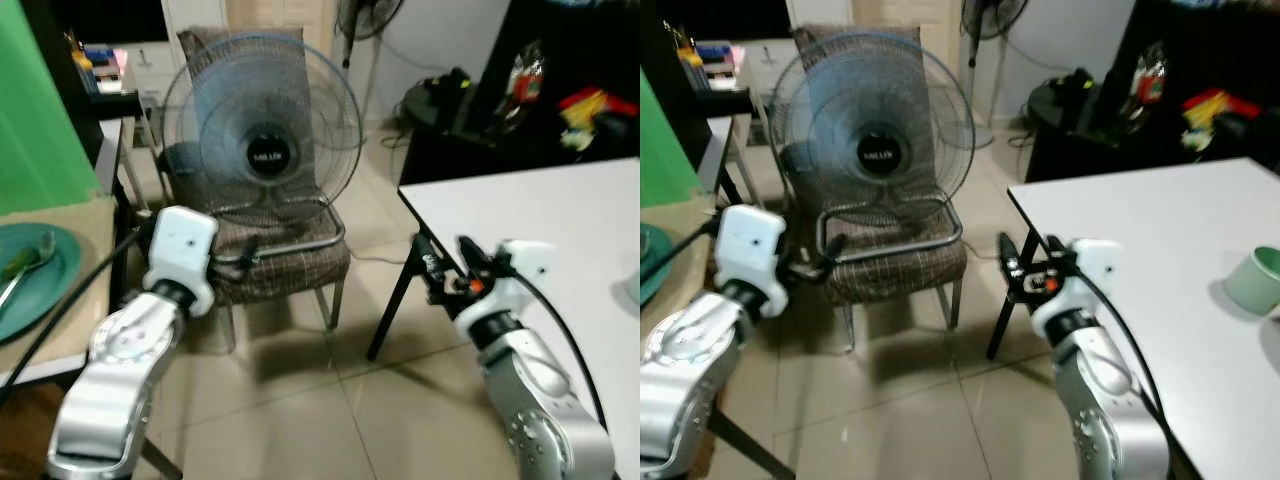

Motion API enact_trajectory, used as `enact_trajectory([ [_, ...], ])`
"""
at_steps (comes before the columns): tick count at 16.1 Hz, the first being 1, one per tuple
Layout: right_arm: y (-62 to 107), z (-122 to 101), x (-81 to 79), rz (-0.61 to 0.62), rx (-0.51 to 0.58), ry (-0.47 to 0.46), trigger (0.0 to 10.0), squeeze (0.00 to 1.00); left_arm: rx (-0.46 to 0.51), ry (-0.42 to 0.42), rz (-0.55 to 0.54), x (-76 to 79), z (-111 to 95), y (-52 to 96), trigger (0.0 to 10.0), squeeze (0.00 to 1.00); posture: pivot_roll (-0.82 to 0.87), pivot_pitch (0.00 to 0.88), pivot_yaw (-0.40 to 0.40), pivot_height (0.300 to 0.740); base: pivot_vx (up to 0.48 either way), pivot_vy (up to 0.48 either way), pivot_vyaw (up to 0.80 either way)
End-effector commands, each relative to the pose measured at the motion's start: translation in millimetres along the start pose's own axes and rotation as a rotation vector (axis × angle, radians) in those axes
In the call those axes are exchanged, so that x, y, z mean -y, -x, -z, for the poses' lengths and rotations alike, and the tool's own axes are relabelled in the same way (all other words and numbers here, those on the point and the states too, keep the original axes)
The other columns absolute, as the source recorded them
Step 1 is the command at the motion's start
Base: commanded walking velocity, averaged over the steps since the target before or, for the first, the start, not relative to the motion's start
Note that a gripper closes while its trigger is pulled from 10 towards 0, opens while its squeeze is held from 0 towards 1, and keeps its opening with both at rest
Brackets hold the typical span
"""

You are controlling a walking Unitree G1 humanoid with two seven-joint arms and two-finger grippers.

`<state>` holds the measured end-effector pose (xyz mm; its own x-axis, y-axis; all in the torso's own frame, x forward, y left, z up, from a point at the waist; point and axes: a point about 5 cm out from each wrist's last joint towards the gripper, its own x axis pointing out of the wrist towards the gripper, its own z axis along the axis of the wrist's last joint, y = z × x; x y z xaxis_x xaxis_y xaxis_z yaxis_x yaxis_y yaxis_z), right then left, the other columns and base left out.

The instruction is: Setting the table

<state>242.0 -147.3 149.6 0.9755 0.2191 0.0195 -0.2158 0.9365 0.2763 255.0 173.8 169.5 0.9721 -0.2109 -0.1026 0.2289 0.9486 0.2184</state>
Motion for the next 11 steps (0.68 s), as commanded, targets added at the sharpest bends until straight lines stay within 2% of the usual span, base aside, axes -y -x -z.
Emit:
enact_trajectory([
  [1,1.4,-1.8,6.5,0.025,0.000,0.009,10.0,0.00,0.008,0.001,0.014,4.0,-2.4,-1.6,10.0,0.00,0.09,0.000,-0.018,0.740,0.000,0.352,0.00],
  [5,0.2,-1.1,7.0,0.020,-0.007,0.010,10.0,0.00,0.010,-0.001,0.013,4.0,-2.9,-2.1,10.0,0.00,0.09,0.000,-0.021,0.740,0.000,0.351,0.00],
  [7,-1.6,-0.2,4.0,-0.007,-0.019,0.042,10.0,0.00,0.012,-0.001,0.010,3.1,-3.0,-2.0,10.0,0.00,0.10,0.000,-0.027,0.740,0.000,0.349,0.00],
  [11,-2.7,0.7,4.8,-0.005,-0.020,0.032,10.0,0.00,0.012,-0.007,0.006,0.6,-3.6,-1.9,10.0,0.00,0.10,0.000,-0.024,0.740,0.000,0.350,0.00],
])
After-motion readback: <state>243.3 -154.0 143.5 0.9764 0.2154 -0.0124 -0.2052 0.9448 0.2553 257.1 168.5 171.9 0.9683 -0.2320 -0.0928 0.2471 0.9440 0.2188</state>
